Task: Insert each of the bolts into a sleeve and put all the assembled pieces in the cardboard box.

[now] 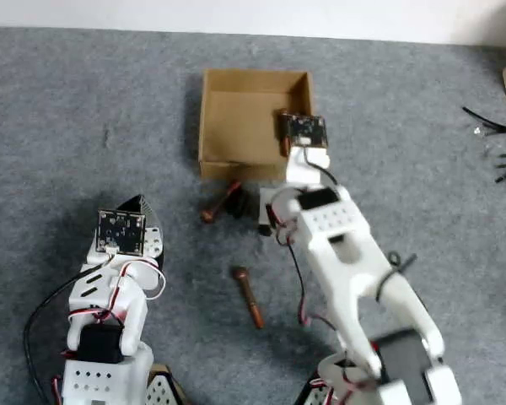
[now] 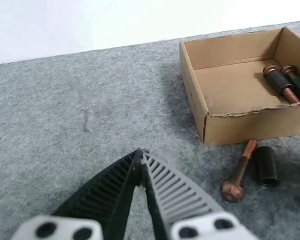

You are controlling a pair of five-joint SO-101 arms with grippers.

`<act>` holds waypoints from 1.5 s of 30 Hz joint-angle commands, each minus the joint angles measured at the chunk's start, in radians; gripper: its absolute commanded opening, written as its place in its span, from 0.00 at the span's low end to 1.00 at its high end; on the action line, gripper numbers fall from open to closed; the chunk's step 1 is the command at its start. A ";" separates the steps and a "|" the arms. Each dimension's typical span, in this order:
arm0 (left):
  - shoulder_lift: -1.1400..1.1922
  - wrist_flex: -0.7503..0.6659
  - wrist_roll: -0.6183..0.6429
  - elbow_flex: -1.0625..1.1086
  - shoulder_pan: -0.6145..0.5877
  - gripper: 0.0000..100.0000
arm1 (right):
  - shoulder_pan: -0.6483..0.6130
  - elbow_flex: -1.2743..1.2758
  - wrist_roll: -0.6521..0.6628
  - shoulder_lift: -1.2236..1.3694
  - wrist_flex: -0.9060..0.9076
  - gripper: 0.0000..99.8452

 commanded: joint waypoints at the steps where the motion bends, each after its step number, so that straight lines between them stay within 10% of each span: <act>1: -0.012 -0.025 0.005 -0.030 0.019 0.01 | 0.012 0.117 0.063 -0.197 -0.091 0.00; 17: -0.012 -0.025 0.008 -0.030 0.021 0.01 | 0.148 0.364 0.158 -0.423 -0.166 0.01; 26: -0.012 -0.025 0.003 -0.028 0.044 0.01 | -0.077 0.367 0.109 -0.412 -0.173 0.19; 45: -0.013 -0.028 0.008 -0.030 -0.004 0.01 | -0.278 0.081 -0.023 0.022 -0.068 0.19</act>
